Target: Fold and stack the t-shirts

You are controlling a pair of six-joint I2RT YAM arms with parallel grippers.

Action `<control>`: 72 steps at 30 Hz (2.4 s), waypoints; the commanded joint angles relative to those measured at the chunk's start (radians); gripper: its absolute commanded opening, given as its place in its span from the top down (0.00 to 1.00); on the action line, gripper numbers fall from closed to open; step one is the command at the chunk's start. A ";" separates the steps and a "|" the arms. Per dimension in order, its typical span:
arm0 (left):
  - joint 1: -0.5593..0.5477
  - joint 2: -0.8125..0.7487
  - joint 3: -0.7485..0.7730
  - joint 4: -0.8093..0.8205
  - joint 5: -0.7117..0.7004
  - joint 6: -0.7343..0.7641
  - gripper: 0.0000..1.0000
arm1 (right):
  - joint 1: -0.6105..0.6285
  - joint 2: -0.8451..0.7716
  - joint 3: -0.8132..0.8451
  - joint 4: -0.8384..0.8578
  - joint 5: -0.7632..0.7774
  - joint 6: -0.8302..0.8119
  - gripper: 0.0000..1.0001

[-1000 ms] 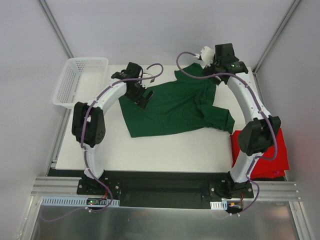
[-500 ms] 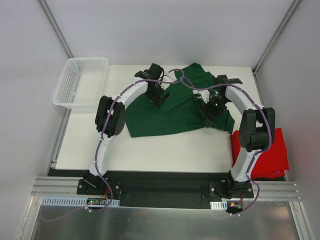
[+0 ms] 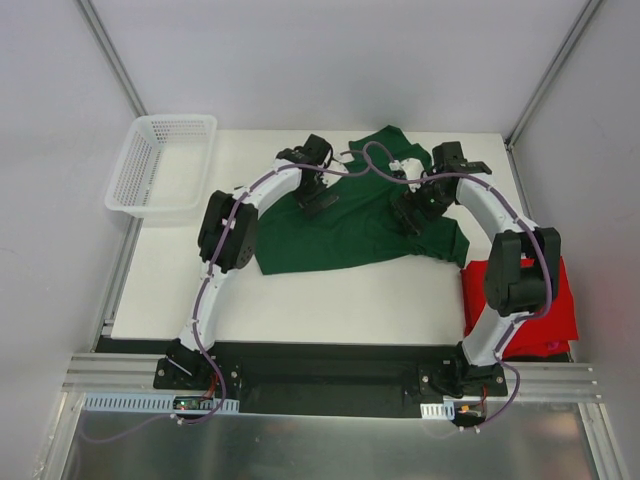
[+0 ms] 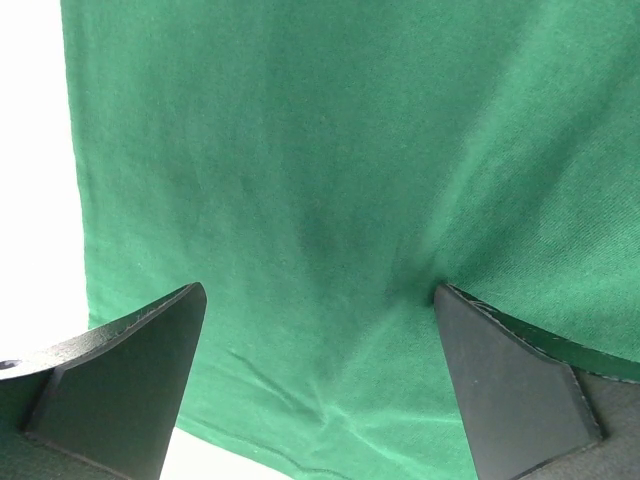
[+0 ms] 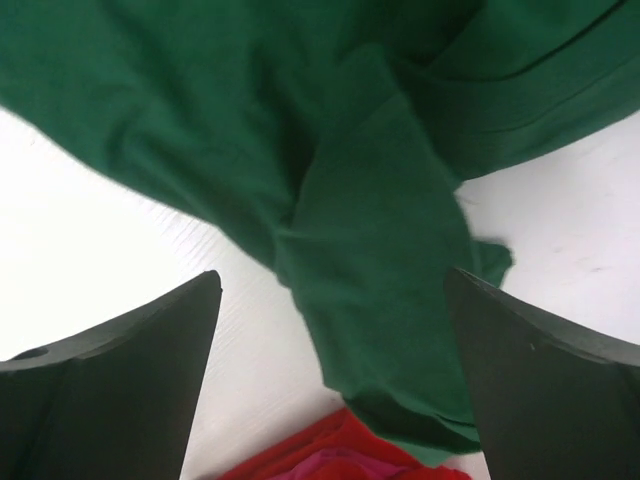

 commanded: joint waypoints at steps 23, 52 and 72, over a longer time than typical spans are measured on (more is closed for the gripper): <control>0.117 -0.189 -0.330 0.139 -0.209 0.130 0.01 | 0.072 0.038 -0.052 0.129 0.325 -0.077 0.39; 0.138 -0.214 -0.453 0.281 -0.289 0.207 0.01 | 0.012 0.045 0.134 0.035 -0.011 0.057 0.00; 0.189 -0.222 -0.441 0.337 -0.334 0.273 0.01 | 0.019 0.110 0.077 -0.097 0.052 -0.032 0.99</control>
